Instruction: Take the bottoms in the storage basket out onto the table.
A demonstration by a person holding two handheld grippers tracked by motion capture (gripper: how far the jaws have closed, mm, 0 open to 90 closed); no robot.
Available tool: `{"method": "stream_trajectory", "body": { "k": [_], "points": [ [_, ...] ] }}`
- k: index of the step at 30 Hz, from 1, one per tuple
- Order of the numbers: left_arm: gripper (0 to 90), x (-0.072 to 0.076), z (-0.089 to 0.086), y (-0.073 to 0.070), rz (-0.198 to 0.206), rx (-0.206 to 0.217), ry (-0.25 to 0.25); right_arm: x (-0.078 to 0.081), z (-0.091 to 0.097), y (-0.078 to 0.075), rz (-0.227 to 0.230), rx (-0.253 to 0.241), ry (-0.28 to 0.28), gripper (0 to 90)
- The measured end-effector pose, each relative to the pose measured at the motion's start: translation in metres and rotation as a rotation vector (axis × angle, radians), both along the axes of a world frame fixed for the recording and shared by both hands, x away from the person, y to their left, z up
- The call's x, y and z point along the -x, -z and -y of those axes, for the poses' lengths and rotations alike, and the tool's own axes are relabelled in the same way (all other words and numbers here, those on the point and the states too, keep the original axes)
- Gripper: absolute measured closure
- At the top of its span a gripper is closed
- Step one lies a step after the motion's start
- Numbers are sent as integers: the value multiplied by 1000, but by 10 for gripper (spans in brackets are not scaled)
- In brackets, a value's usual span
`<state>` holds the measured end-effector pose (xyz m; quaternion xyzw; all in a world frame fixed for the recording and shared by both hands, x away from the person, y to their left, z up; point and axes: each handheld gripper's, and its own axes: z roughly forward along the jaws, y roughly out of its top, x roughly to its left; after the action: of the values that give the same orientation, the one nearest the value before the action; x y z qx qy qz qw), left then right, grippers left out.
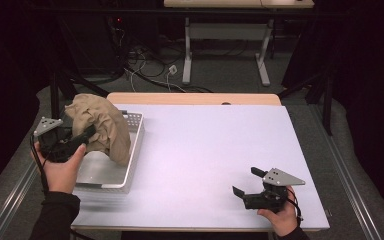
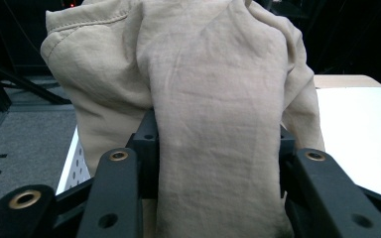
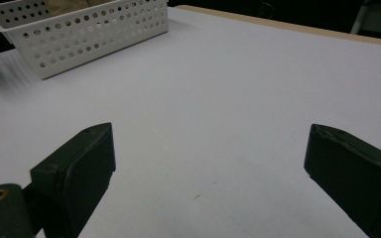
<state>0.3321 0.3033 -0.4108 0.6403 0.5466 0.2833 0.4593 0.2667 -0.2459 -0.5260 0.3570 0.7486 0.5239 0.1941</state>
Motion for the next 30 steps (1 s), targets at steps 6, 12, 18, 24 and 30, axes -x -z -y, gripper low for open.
{"method": "stream_trajectory", "body": {
  "k": [6, 12, 18, 24, 30],
  "points": [
    [778, 4, -4, -9, 38, 24, 1, 0, 0, 0, 0, 1, 0, 56],
    [800, 4, -6, -14, 48, 49, 11, 0, 0, 0, 1, 2, -2, 56],
    [806, 2, 1, -24, 57, 30, 26, 0, -1, 0, 2, 4, -3, 56],
    [807, -1, 8, -40, 75, 5, 46, 0, 0, 0, -1, 2, 0, 57],
    [807, -7, 14, -57, 98, -8, 52, 0, 0, 0, 0, 1, -1, 58]
  ]
}}
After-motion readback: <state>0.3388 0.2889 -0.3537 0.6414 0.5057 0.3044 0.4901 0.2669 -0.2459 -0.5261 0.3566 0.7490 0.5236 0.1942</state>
